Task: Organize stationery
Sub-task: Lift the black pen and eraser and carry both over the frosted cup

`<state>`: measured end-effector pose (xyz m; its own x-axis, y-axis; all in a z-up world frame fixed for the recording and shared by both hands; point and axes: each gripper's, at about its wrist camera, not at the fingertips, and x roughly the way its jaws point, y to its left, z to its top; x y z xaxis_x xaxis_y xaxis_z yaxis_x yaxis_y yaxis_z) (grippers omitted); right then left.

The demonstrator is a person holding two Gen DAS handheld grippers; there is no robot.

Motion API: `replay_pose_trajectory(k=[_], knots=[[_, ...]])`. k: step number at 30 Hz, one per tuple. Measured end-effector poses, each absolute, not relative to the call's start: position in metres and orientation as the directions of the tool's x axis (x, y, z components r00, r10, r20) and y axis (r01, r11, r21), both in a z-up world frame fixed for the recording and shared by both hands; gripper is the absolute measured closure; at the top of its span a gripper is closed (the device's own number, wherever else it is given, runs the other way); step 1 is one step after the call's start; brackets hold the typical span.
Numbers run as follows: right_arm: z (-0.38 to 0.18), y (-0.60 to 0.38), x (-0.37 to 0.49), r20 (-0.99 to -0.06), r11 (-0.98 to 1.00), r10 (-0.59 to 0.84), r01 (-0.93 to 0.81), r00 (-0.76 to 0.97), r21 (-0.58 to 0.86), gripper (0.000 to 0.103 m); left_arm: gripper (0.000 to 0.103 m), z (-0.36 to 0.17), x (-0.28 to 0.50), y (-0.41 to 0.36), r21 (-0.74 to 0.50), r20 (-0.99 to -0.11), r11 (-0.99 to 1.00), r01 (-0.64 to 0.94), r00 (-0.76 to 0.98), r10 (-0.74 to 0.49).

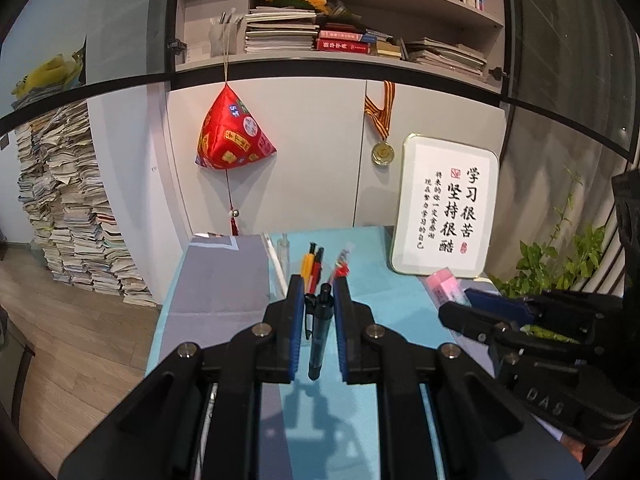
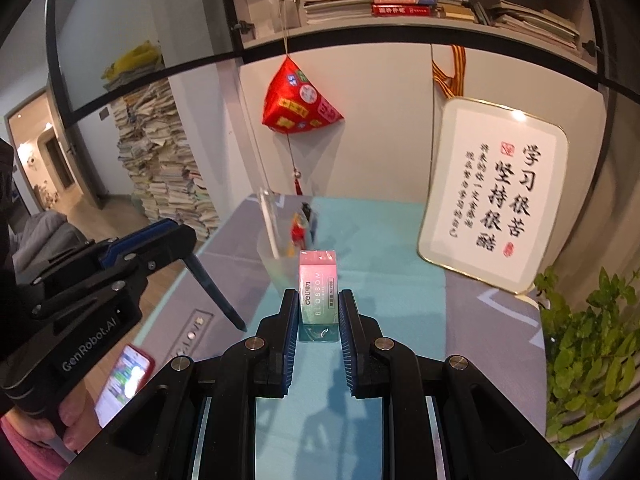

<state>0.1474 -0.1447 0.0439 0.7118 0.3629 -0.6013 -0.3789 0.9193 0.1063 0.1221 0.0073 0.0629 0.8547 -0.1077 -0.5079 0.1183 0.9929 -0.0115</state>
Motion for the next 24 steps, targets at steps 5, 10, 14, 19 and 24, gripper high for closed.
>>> replay_pose_trajectory(k=[5,10,14,19,24], knots=[[0.047,-0.133,0.156,-0.599,0.915,0.375,-0.386,0.708,0.116,0.082,0.09,0.074,0.138,0.016,-0.028,-0.508,0.993,0.115,0.854,-0.113],[0.048,-0.126,0.165,-0.598,0.915,0.377,-0.386,0.707,0.121,0.082,0.09,0.083,0.154,0.021,-0.026,-0.498,0.994,0.103,0.861,-0.102],[0.049,-0.123,0.173,-0.594,0.913,0.383,-0.387,0.708,0.128,0.082,0.09,0.088,0.167,0.023,-0.039,-0.499,0.993,0.107,0.859,-0.113],[0.049,-0.114,0.185,-0.595,0.911,0.387,-0.391,0.705,0.129,0.082,0.09,0.09,0.182,0.021,-0.024,-0.491,0.994,0.105,0.865,-0.104],[0.05,-0.108,0.198,-0.593,0.906,0.4,-0.401,0.699,0.138,0.082,0.09,0.087,0.197,0.024,-0.043,-0.506,0.994,0.102,0.856,-0.11]])
